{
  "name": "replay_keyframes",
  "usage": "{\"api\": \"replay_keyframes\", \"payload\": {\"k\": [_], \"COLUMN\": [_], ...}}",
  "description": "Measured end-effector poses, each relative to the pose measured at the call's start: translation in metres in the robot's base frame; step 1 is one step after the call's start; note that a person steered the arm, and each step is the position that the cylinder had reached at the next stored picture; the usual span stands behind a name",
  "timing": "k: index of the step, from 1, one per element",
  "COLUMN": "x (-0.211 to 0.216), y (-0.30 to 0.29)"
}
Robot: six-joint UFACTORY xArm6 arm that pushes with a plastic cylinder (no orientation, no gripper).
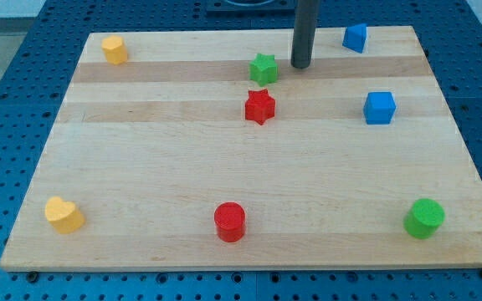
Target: Move green star closer to red star
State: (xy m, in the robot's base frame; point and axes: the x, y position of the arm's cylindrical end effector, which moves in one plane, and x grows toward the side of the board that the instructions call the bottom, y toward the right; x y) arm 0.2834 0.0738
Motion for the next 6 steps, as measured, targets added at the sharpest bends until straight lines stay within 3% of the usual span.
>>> {"api": "replay_keyframes", "payload": {"k": [2, 6], "x": [0.007, 0.018], "y": [-0.061, -0.105]}}
